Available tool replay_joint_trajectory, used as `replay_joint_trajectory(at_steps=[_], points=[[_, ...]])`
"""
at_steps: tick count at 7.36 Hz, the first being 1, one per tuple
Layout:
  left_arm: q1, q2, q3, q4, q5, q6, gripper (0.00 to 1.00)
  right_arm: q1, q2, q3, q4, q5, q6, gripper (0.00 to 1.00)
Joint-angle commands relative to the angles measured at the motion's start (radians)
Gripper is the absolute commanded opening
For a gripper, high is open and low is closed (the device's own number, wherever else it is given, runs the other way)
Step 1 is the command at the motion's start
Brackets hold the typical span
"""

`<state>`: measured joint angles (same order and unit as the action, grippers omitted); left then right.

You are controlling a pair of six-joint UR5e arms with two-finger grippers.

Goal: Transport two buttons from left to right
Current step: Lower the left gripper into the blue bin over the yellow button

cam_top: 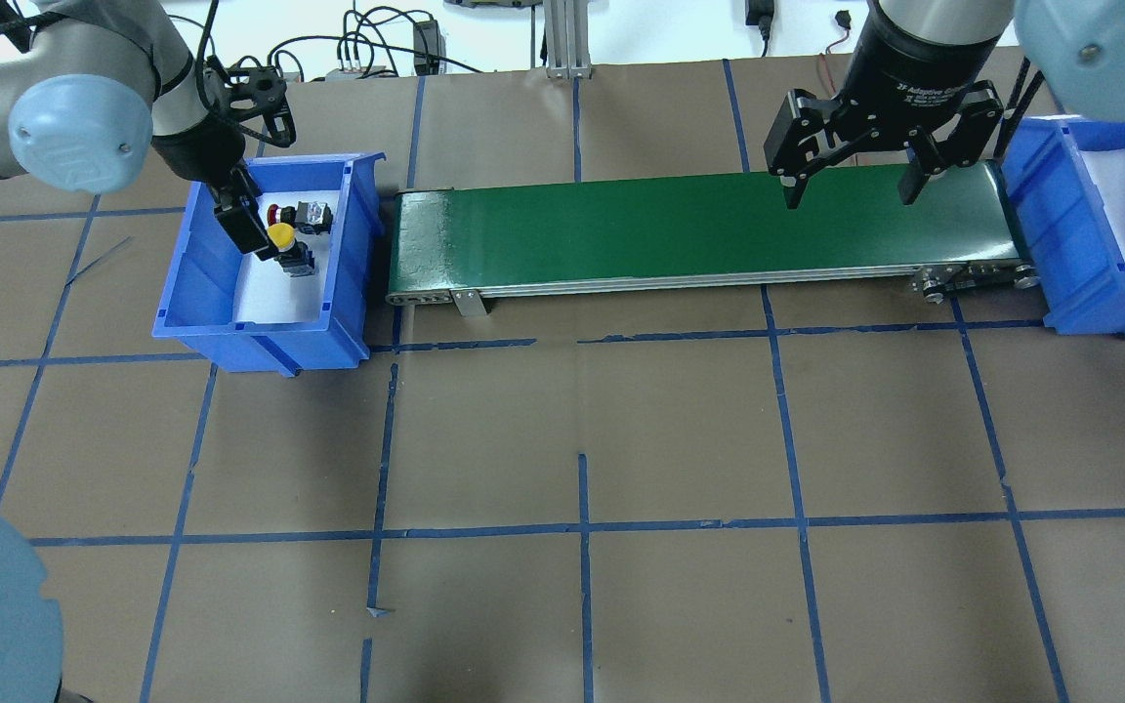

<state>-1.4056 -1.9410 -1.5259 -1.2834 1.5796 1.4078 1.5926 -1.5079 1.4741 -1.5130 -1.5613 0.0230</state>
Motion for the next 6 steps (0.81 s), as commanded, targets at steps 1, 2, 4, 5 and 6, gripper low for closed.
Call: replay_joint_trajectory(at_steps=[1, 2, 4, 5, 6], points=[[0.0, -0.051, -0.002, 0.064, 0.019, 0.243, 0.98, 0.0, 0.0, 0.0, 0.0, 0.0, -0.002, 1.0], [-0.003, -0.08, 0.0, 0.108, 0.058, 0.288, 0.95, -0.002, 0.0, 0.0, 0.0, -0.002, -0.002, 1.0], [-0.001, -0.114, 0.0, 0.122, 0.06, 0.295, 0.95, 0.0, 0.0, 0.0, -0.001, 0.001, -0.002, 1.0], [-0.001, -0.119, 0.0, 0.124, 0.06, 0.293, 0.95, 0.0, 0.0, 0.0, -0.003, 0.001, -0.002, 1.0], [-0.001, -0.125, 0.0, 0.133, 0.06, 0.293, 0.95, 0.0, -0.002, 0.0, 0.002, 0.0, -0.002, 1.0]])
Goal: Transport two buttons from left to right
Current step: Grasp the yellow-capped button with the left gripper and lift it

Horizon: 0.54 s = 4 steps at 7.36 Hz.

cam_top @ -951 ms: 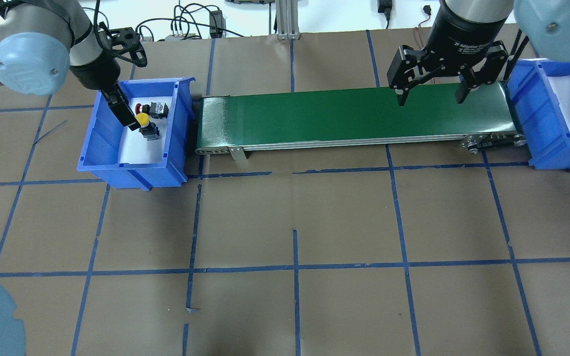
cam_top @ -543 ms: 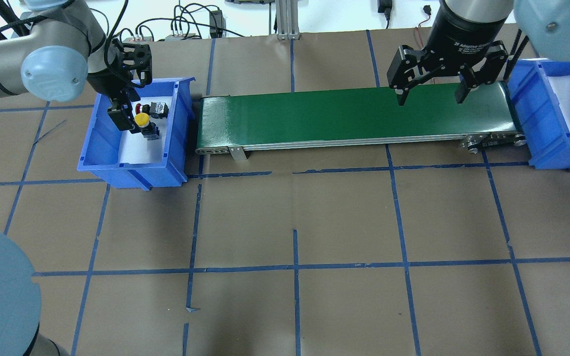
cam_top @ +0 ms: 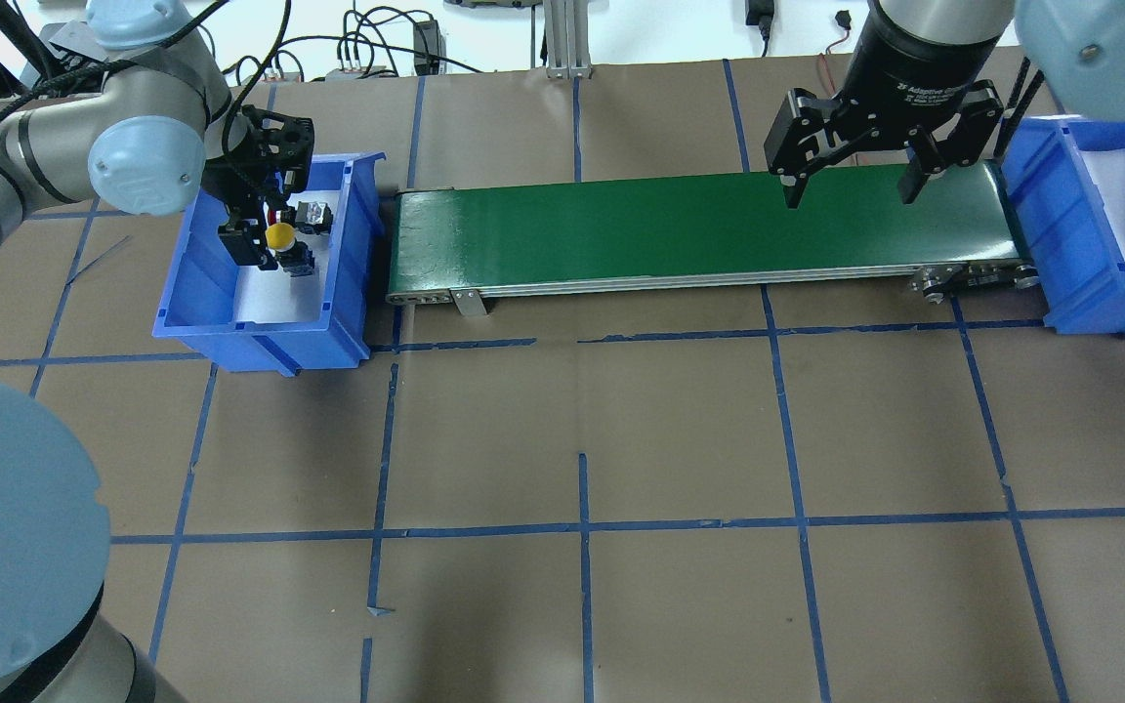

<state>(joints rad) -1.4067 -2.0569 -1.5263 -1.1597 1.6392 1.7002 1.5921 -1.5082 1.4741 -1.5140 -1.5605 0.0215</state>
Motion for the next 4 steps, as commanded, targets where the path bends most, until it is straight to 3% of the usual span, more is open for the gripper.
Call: replay_joint_trajectory(at_steps=[1, 2, 3, 4], points=[[0.0, -0.02, 0.0, 0.021, 0.001, -0.001, 0.94, 0.003, 0.0, 0.0, 0.006, -0.001, 0.0, 1.0], [0.0, -0.031, 0.002, 0.026, -0.001, -0.001, 0.88, 0.003, 0.0, 0.0, 0.0, -0.001, 0.0, 1.0], [0.0, -0.031, 0.002, 0.028, -0.002, 0.001, 0.7, 0.003, -0.001, 0.0, -0.005, 0.002, 0.001, 1.0], [0.0, -0.031, 0.003, 0.028, -0.002, -0.001, 0.43, 0.003, 0.0, 0.0, 0.003, 0.0, 0.002, 1.0]])
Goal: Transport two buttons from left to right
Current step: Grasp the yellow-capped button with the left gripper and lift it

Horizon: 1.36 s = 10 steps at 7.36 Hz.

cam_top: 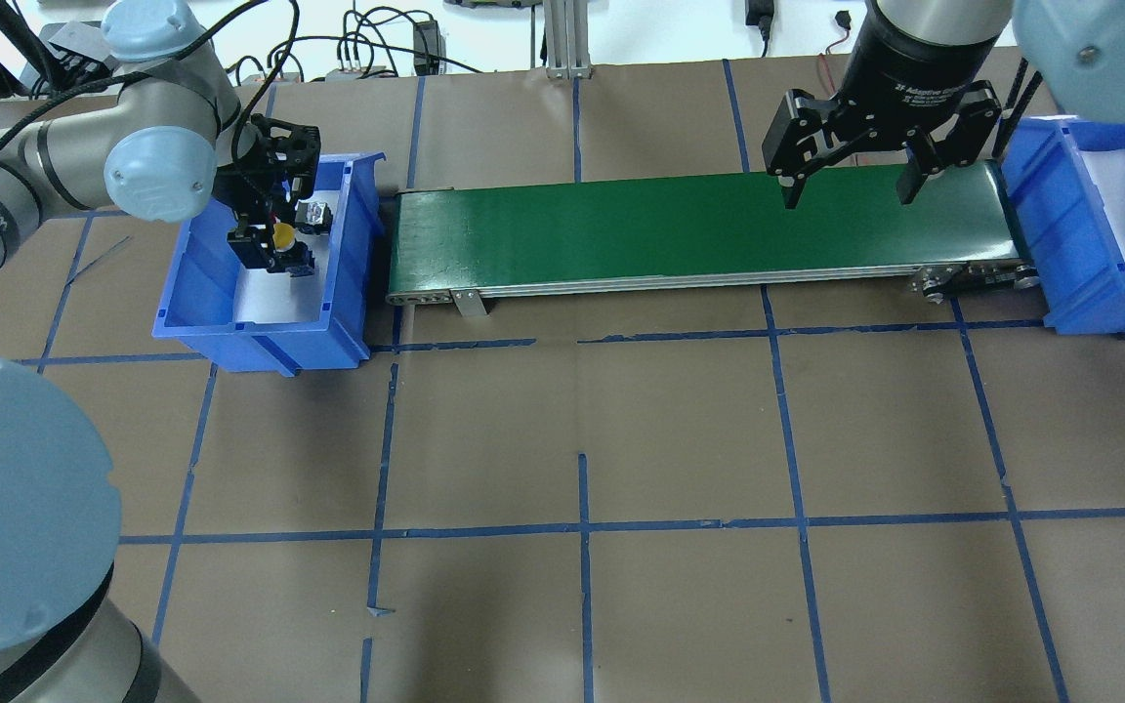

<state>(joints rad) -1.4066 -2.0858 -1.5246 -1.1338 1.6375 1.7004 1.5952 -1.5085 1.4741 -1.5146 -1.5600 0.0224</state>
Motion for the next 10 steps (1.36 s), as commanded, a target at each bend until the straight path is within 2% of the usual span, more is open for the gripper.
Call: replay_joint_trajectory(at_steps=[1, 2, 3, 5, 6, 9, 10], points=[[0.0, -0.003, 0.023, 0.0, -0.002, -0.001, 0.27, 0.0, 0.001, 0.0, 0.002, 0.0, 0.001, 1.0], [0.0, -0.005, 0.053, -0.016, -0.002, 0.001, 0.21, -0.001, 0.001, 0.002, 0.005, -0.003, 0.001, 1.0], [-0.012, 0.025, 0.07, -0.041, -0.007, 0.002, 0.2, -0.001, 0.001, 0.002, 0.001, -0.002, 0.001, 1.0], [-0.038, 0.145, 0.089, -0.159, -0.031, -0.033, 0.2, -0.003, 0.004, 0.002, -0.004, -0.003, -0.001, 1.0], [-0.069, 0.215, 0.09, -0.173, -0.042, -0.08, 0.2, -0.003, 0.002, 0.002, -0.006, 0.008, -0.001, 1.0], [-0.22, 0.188, 0.078, -0.153, -0.05, -0.169, 0.2, -0.011, 0.004, 0.0, -0.012, 0.003, -0.001, 1.0], [-0.254, 0.131, 0.078, -0.143, -0.047, -0.171, 0.2, -0.012, 0.004, 0.0, -0.01, -0.002, -0.001, 1.0]])
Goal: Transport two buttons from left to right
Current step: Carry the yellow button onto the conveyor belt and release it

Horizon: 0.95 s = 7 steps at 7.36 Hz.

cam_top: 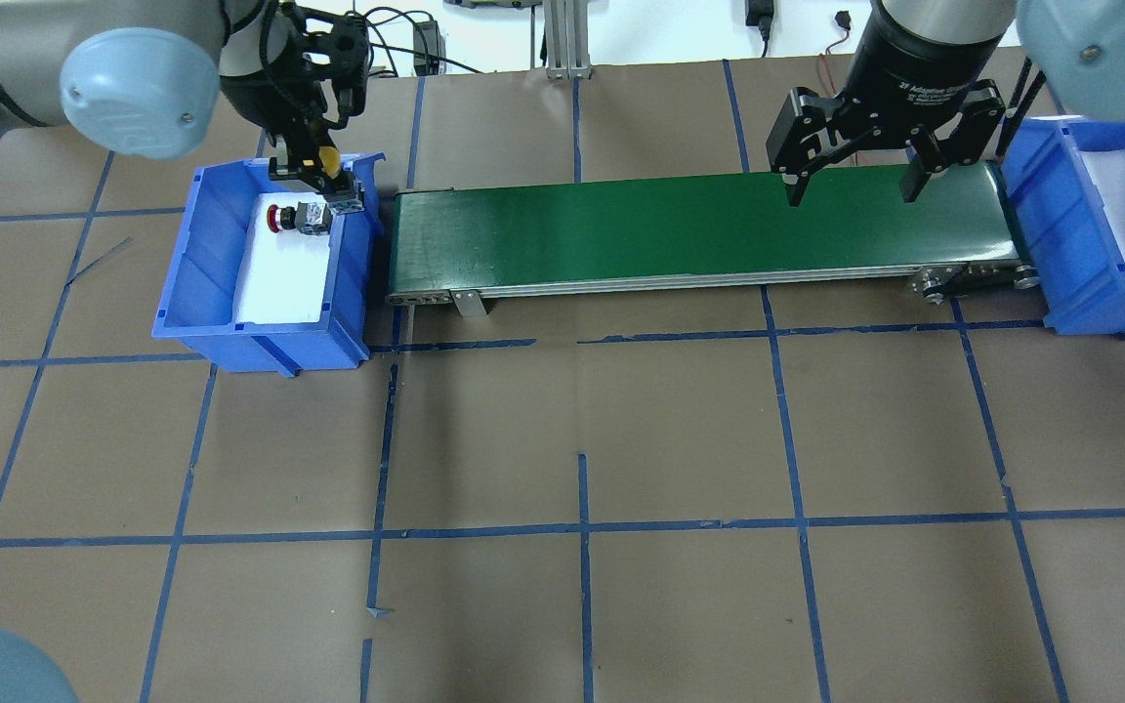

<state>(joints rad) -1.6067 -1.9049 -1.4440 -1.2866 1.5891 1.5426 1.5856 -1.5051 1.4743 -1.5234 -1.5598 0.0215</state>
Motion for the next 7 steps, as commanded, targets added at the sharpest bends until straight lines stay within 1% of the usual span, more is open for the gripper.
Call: replay_joint_trajectory(at_steps=[1, 2, 4, 7], points=[[-0.074, -0.112, 0.007, 0.112, 0.008, -0.025, 0.21, -0.019, -0.001, 0.0, -0.001, -0.003, 0.0, 1.0], [-0.099, -0.159, 0.008, 0.153, 0.008, -0.047, 0.21, -0.039, -0.001, 0.001, 0.003, -0.003, -0.002, 1.0], [-0.108, -0.169, 0.013, 0.176, 0.012, -0.053, 0.21, -0.055, -0.001, 0.003, 0.016, 0.0, -0.002, 1.0], [-0.105, -0.187, 0.01, 0.176, 0.015, -0.053, 0.28, -0.056, -0.001, 0.004, 0.012, 0.0, -0.002, 1.0]])
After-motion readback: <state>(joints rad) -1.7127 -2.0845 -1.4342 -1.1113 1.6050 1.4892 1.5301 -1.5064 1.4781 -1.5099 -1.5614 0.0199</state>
